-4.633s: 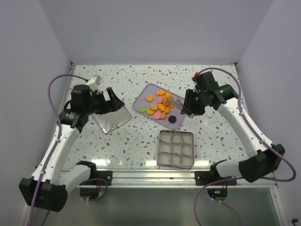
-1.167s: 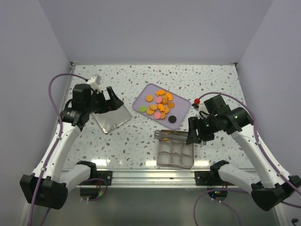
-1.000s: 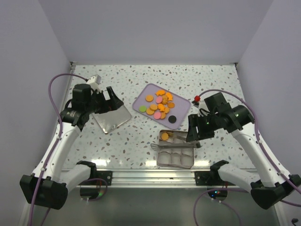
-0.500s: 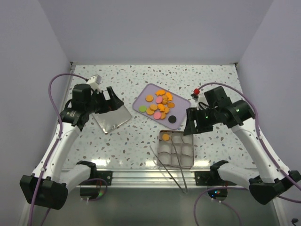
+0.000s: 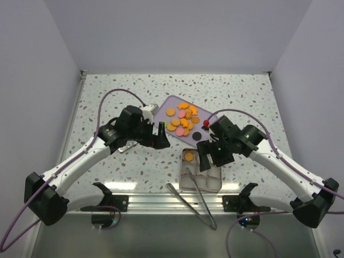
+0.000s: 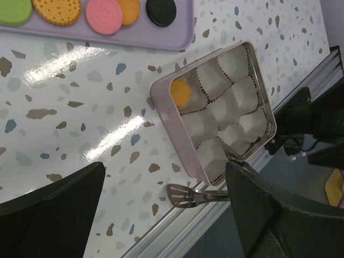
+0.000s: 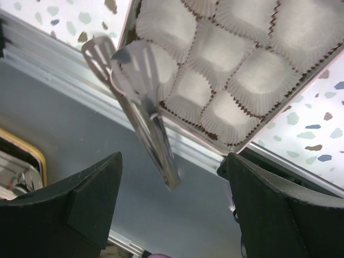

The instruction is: Pack the cookies

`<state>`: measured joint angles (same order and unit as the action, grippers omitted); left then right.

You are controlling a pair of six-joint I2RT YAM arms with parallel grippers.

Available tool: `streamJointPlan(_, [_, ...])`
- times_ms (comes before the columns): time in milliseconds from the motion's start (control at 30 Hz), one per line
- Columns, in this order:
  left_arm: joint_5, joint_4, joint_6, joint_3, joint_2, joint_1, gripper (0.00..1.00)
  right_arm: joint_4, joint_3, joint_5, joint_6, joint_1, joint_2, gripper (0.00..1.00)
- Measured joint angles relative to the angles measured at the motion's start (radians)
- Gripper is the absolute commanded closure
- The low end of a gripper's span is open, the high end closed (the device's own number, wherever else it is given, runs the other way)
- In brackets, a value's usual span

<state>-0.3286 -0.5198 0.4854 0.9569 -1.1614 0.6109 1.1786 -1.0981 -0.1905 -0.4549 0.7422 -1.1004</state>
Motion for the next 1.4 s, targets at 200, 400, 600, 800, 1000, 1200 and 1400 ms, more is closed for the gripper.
streamJointPlan(200, [0.025,-0.094,-0.029,-0.013,0.068,0.040,0.00,-0.036,0.000,0.048,-0.027,0.049,-0.050,0.17])
streamJointPlan(400, [0.036,-0.103,-0.013,-0.105,0.081,0.135,0.00,-0.064,0.011,0.100,-0.071,0.188,-0.067,0.17])
streamJointPlan(600, [0.080,-0.099,0.041,-0.138,0.100,0.138,0.00,-0.105,0.010,0.211,-0.163,0.372,-0.153,0.20])
streamJointPlan(800, [0.120,-0.102,0.075,-0.138,0.159,0.138,0.00,-0.133,0.009,0.341,-0.228,0.410,-0.229,0.31])
streamJointPlan(1000, [0.145,-0.113,0.092,-0.138,0.210,0.138,0.00,-0.211,0.010,0.397,-0.249,0.421,-0.296,0.38])
streamJointPlan(1200, [0.167,-0.155,0.099,-0.138,0.237,0.138,0.00,-0.263,0.022,0.409,-0.262,0.450,-0.367,0.58])
streamJointPlan(1400, [0.185,-0.175,0.099,-0.138,0.259,0.138,0.00,-0.267,0.029,0.419,-0.270,0.455,-0.383,0.90])
